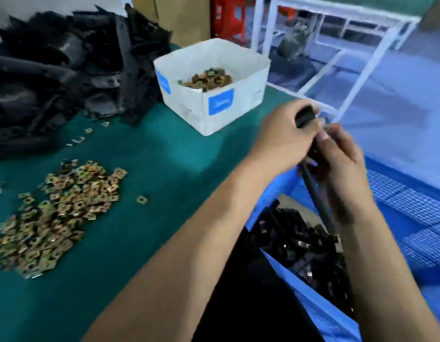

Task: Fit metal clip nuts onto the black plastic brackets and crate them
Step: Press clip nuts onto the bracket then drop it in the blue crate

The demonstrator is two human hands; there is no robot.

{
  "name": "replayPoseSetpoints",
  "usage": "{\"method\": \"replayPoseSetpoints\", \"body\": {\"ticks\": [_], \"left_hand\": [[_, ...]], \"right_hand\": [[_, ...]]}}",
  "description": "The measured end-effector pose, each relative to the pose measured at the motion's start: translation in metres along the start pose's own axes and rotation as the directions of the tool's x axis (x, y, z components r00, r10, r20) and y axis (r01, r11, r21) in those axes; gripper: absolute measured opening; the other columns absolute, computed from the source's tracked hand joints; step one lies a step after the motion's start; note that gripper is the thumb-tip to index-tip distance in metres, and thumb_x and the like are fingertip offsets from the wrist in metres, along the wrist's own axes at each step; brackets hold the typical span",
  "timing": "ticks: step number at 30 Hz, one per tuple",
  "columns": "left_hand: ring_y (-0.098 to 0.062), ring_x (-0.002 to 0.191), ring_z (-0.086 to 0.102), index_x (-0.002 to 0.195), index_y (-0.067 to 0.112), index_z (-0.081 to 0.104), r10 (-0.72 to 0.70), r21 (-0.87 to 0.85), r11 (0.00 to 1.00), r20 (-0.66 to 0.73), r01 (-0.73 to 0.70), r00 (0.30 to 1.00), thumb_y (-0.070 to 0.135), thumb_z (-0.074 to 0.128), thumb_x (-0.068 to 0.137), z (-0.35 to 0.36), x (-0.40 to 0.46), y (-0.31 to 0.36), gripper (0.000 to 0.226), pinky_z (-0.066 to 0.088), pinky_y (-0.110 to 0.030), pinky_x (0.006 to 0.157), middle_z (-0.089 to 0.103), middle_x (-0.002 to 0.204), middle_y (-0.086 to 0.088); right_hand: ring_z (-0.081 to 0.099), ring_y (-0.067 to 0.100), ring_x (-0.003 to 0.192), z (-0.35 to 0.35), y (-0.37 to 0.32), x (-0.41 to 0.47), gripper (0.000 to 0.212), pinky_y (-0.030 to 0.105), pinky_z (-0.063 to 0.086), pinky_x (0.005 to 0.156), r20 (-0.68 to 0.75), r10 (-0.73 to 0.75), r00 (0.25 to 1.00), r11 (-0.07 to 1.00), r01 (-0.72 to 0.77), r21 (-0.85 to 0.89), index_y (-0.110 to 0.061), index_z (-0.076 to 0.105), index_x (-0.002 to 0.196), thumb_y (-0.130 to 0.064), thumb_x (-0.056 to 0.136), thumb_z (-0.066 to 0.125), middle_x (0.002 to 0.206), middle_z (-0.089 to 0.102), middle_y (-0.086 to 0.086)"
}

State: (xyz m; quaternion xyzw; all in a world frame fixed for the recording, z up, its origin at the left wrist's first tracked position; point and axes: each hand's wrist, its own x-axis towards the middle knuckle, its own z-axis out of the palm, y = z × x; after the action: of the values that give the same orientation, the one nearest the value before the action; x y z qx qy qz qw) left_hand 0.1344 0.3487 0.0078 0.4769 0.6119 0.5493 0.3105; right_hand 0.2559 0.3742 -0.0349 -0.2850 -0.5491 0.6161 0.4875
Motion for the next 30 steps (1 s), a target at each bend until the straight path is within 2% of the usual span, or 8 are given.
{"method": "replayPoseSetpoints", "body": {"ticks": [4,7,9,12,15,20,25,30], "left_hand": [[-0.027,0.123,0.06,0.131,0.009,0.059,-0.315,0.136,0.946,0.174,0.294,0.933,0.029,0.069,0.097,0.094,-0.006,-0.069,0.041,0.044,-0.03,0.099,0.065,0.132,-0.011],[-0.029,0.131,0.056,0.143,0.011,0.047,-0.599,0.132,0.799,0.269,0.587,0.755,0.044,0.062,0.1,0.127,-0.032,-0.135,0.057,0.049,-0.037,0.105,0.056,0.143,-0.01],[-0.032,0.126,0.059,0.145,0.011,0.046,-0.692,0.129,0.708,0.322,0.694,0.646,0.05,0.057,0.101,0.139,-0.051,-0.165,0.06,0.056,-0.043,0.097,0.057,0.138,-0.009],[-0.032,0.131,0.054,0.149,0.013,0.046,-0.704,0.367,0.71,0.36,0.601,0.612,0.06,0.047,0.1,0.142,-0.066,-0.193,0.068,0.045,-0.041,0.108,0.054,0.146,-0.01],[-0.031,0.121,0.058,0.129,0.011,0.059,-0.675,0.441,0.731,0.354,0.522,0.647,0.061,0.046,0.1,0.14,-0.066,-0.2,0.059,0.045,-0.04,0.1,0.063,0.131,-0.011],[-0.018,0.077,0.056,0.097,0.013,0.06,-0.592,0.425,0.786,0.312,0.449,0.743,0.056,0.047,0.1,0.137,-0.055,-0.185,0.046,0.045,-0.036,0.072,0.06,0.088,0.001],[-0.024,0.102,0.063,0.106,0.017,0.066,-0.432,0.433,0.85,0.244,0.3,0.868,0.047,0.052,0.102,0.128,-0.036,-0.147,0.034,0.045,-0.032,0.082,0.069,0.108,-0.002],[-0.026,0.102,0.064,0.106,0.019,0.066,0.027,0.545,0.835,0.107,-0.081,0.994,0.037,0.054,0.102,0.074,-0.04,-0.089,0.022,0.05,-0.042,0.088,0.069,0.108,-0.002]], "right_hand": [[0.055,0.008,0.051,-0.09,0.062,-0.017,0.023,0.023,0.045,0.051,-0.239,0.335,0.911,0.93,-0.36,-0.07,-0.012,0.064,0.086,-0.016,0.105,0.053,0.07,0.061,0.004],[0.067,0.025,0.074,-0.138,0.13,-0.043,0.028,0.028,0.056,0.063,-0.44,0.569,0.695,0.765,-0.644,-0.029,0.01,0.068,0.106,-0.017,0.103,0.061,0.096,0.066,0.022],[0.068,0.035,0.084,-0.163,0.168,-0.065,0.041,0.038,0.05,0.072,-0.58,0.588,0.564,0.585,-0.792,-0.177,0.014,0.068,0.097,-0.028,0.099,0.068,0.093,0.068,0.032],[0.065,0.029,0.07,-0.182,0.198,-0.089,0.048,0.037,0.051,0.072,-0.659,0.521,0.542,0.279,-0.839,-0.468,0.005,0.075,0.098,-0.041,0.099,0.065,0.08,0.072,0.019],[0.066,0.029,0.088,-0.187,0.205,-0.094,0.04,0.038,0.051,0.09,-0.676,0.531,0.511,0.055,-0.817,-0.574,-0.011,0.072,0.103,-0.049,0.096,0.062,0.087,0.07,0.007],[0.063,0.032,0.082,-0.157,0.179,-0.062,0.024,0.034,0.052,0.073,-0.663,0.461,0.59,0.114,-0.78,-0.615,-0.008,0.068,0.097,-0.031,0.091,0.063,0.084,0.068,0.011],[0.065,0.034,0.095,-0.111,0.133,-0.022,0.03,0.032,0.042,0.071,-0.565,0.405,0.719,0.22,-0.676,-0.704,-0.008,0.064,0.087,-0.032,0.101,0.055,0.102,0.071,0.019],[0.066,0.038,0.096,-0.046,0.076,-0.003,0.035,0.036,0.041,0.071,-0.391,0.229,0.891,0.223,-0.439,-0.87,-0.017,0.042,0.066,-0.009,0.1,0.049,0.09,0.067,0.014]]}}
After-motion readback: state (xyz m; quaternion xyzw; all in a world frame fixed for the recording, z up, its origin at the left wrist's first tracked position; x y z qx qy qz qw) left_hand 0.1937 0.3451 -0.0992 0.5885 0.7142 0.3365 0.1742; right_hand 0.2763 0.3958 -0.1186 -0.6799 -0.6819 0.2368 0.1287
